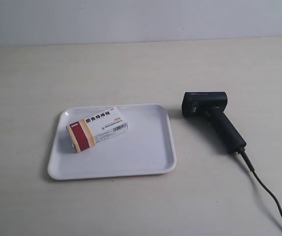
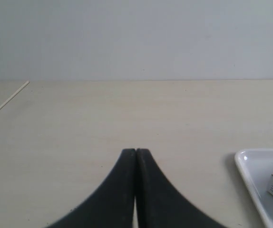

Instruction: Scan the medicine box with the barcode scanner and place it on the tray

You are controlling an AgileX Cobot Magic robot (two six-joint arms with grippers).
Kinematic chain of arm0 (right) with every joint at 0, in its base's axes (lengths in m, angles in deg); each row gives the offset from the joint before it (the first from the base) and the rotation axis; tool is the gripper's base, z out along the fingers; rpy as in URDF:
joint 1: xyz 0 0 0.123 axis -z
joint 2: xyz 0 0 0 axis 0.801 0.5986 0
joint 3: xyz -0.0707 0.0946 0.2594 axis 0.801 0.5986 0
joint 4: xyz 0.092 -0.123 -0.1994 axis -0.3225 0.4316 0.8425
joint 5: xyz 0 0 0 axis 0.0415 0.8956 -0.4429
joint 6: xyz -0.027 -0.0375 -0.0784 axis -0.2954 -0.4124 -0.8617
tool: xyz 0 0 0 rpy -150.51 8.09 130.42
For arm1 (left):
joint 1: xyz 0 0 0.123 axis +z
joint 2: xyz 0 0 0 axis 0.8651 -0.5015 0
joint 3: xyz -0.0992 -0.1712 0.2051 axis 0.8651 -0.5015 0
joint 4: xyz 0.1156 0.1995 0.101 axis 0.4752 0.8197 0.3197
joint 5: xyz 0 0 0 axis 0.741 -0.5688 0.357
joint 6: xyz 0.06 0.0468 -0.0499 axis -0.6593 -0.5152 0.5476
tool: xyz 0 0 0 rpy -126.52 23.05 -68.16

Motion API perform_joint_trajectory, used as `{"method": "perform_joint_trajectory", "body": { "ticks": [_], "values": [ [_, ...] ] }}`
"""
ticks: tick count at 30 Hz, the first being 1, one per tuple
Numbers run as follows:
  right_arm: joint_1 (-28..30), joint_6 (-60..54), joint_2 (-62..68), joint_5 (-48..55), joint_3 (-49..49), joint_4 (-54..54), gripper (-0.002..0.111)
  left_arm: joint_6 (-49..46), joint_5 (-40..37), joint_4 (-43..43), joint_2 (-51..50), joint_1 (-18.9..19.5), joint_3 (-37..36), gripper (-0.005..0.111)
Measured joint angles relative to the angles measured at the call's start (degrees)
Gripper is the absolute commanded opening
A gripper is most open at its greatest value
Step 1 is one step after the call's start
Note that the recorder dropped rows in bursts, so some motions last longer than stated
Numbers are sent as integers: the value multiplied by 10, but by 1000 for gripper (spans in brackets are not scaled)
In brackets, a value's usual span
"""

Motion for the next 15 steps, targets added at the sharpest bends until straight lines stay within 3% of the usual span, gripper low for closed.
{"method": "perform_joint_trajectory", "body": {
  "ticks": [4, 10, 15],
  "values": [
    [0, 23, 0, -14, 42, 9, 0, 0, 0, 0, 0, 0, 0, 2],
    [0, 143, 0, -109, 171, 56, 0, 0, 0, 0, 0, 0, 0, 2],
    [0, 155, 0, -113, 182, 92, 0, 0, 0, 0, 0, 0, 0, 2]
  ]
}}
